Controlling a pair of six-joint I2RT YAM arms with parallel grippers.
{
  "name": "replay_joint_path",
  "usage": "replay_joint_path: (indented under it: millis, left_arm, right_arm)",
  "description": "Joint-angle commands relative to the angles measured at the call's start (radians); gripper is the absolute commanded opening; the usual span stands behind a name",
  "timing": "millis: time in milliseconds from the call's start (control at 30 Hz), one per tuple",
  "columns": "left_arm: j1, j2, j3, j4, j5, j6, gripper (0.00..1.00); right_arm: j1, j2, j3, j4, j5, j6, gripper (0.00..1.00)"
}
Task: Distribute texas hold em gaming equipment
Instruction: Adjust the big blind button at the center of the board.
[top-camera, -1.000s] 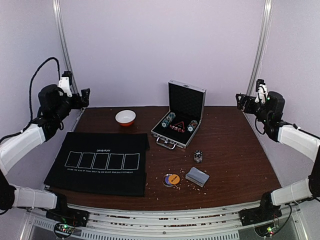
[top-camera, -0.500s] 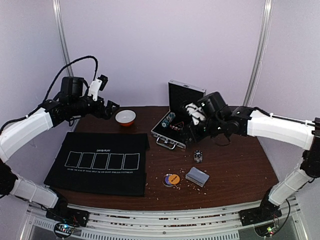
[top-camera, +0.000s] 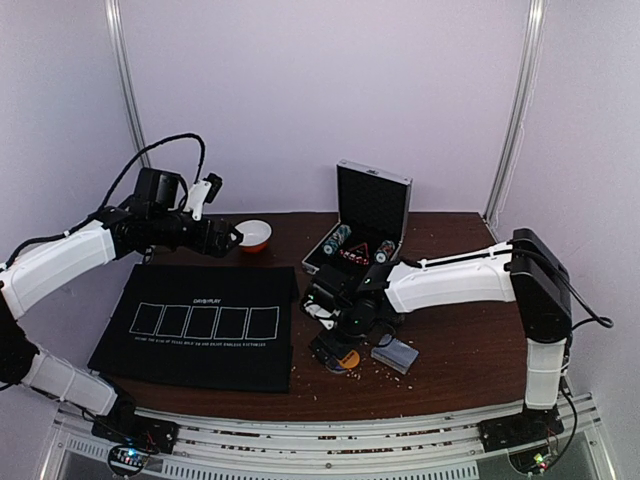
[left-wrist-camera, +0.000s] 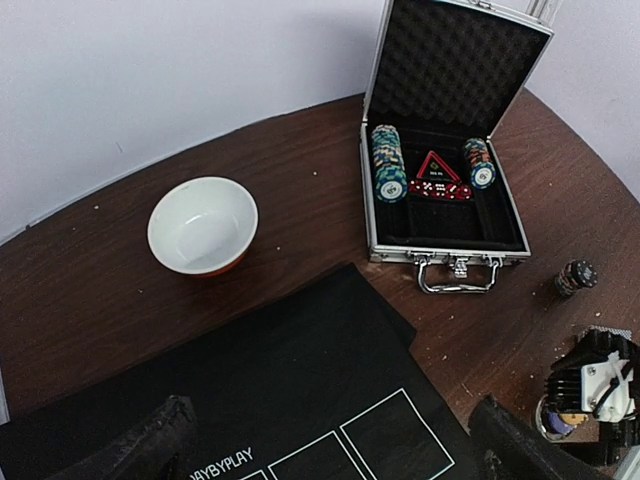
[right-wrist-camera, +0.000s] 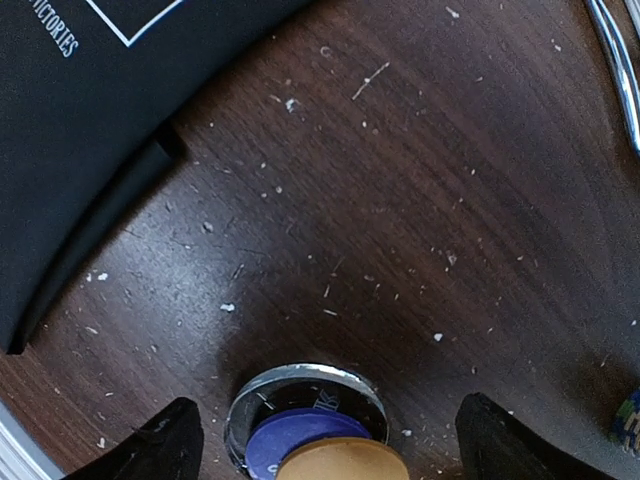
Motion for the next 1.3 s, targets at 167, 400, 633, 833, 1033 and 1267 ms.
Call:
replay_joint_path:
  millis: [167, 400, 633, 833, 1033, 1267]
  left_arm:
    - [0.003, 0.003, -0.023, 0.040, 0.017, -0.014, 0.98]
    - [0.003, 0.008, -0.026, 0.046, 0.017, -0.013, 0.98]
    - [0.004, 0.008, -0.027, 0.047, 0.019, -0.014, 0.98]
    - [0.003, 0.008, -0.031, 0.053, 0.024, -0.019, 0.98]
    - [0.003, 0.016, -0.030, 0.053, 0.031, -0.020, 0.98]
    - [0.004, 0.011, -0.030, 0.053, 0.033, -0.017, 0.98]
  right_arm:
    - [0.008, 0.018, 0.029, -0.107, 0.055, 0.052, 0.82]
    - [0.001, 0.016, -0.013, -0.098, 0.000, 0.068, 0.70]
    - [-0.017, 0.021, -0.031, -0.081, -0.088, 0.073, 0.67]
    - [-0.025, 0.020, -0.055, -0.092, -0.099, 0.074, 0.67]
    - [-0.024, 0.030, -0.056, -0.114, -0.097, 0.068, 0.67]
    - [-0.024, 0.013, -0.077, -0.135, -0.080, 0.090, 0.58]
